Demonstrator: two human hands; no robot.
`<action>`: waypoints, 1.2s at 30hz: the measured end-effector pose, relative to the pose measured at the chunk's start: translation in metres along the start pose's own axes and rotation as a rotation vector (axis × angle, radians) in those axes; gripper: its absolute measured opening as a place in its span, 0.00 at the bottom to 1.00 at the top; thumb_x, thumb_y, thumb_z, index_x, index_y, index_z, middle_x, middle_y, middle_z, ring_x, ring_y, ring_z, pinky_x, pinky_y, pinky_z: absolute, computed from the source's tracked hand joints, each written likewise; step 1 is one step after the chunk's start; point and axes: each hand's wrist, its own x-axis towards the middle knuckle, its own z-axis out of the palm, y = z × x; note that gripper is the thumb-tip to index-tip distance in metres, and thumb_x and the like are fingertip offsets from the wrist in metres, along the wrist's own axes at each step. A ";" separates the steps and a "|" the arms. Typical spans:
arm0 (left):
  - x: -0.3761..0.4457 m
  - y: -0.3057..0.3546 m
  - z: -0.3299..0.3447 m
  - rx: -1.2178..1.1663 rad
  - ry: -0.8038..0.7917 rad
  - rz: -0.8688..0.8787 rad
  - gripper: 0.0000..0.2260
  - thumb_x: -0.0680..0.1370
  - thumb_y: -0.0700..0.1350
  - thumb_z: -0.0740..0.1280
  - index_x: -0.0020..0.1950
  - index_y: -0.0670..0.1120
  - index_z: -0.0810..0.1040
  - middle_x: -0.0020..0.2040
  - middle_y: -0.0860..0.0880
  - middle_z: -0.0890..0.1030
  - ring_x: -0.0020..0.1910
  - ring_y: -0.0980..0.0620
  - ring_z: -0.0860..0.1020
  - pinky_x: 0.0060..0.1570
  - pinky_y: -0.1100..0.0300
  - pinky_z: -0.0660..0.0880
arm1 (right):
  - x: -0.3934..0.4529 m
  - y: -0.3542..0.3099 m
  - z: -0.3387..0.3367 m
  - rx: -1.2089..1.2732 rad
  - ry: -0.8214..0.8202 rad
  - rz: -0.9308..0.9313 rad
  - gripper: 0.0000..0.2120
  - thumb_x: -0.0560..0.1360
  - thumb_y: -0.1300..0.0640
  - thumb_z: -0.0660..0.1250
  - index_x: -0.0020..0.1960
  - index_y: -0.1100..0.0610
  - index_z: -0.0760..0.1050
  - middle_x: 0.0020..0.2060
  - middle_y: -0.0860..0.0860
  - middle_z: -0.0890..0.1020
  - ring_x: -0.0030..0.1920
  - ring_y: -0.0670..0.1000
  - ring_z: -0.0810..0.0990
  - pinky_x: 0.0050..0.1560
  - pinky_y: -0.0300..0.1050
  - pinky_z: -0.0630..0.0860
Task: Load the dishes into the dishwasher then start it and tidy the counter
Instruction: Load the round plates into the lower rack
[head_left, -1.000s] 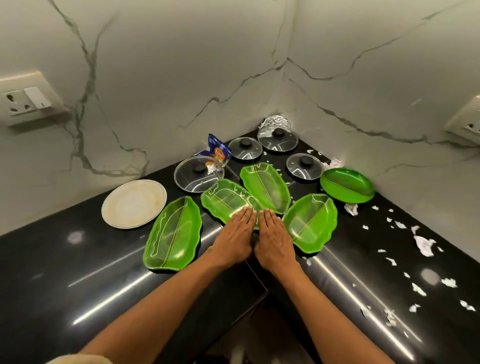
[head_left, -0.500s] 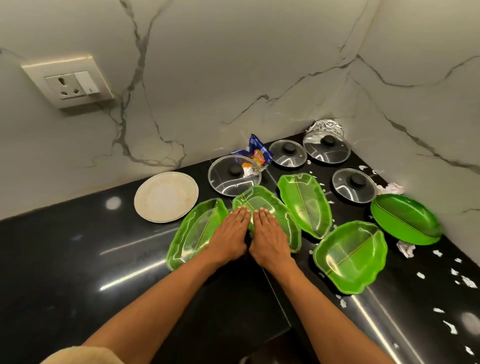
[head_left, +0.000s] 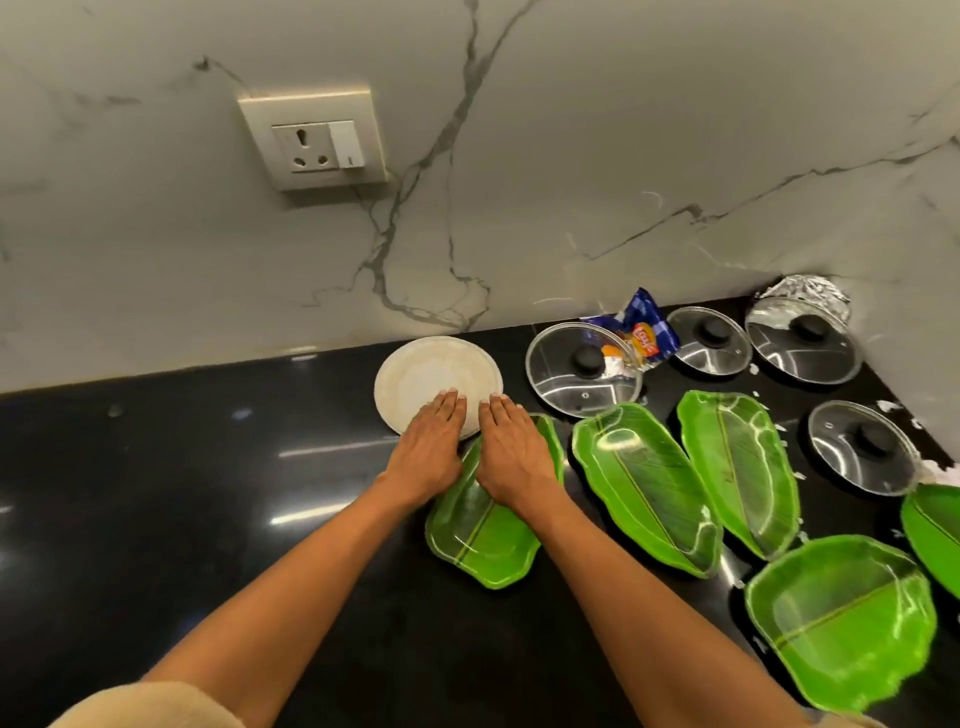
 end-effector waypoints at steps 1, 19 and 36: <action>-0.001 -0.009 -0.001 -0.012 -0.005 -0.013 0.34 0.77 0.42 0.62 0.81 0.40 0.52 0.81 0.41 0.53 0.81 0.47 0.51 0.79 0.55 0.46 | 0.009 -0.007 0.002 -0.004 -0.015 -0.019 0.35 0.78 0.56 0.59 0.81 0.63 0.51 0.80 0.61 0.57 0.80 0.58 0.53 0.80 0.52 0.49; 0.002 -0.069 0.004 -0.051 -0.011 -0.041 0.35 0.75 0.42 0.65 0.81 0.42 0.55 0.81 0.44 0.54 0.80 0.49 0.52 0.79 0.56 0.49 | 0.067 -0.044 0.024 -0.057 -0.026 -0.212 0.39 0.67 0.48 0.73 0.72 0.66 0.70 0.69 0.63 0.75 0.72 0.61 0.71 0.76 0.51 0.63; 0.016 -0.028 -0.037 -0.059 0.494 0.304 0.20 0.67 0.28 0.70 0.58 0.38 0.83 0.57 0.40 0.84 0.59 0.43 0.82 0.63 0.47 0.75 | 0.017 -0.010 -0.022 0.028 0.501 -0.170 0.24 0.70 0.67 0.53 0.60 0.65 0.81 0.56 0.61 0.84 0.59 0.61 0.82 0.61 0.56 0.79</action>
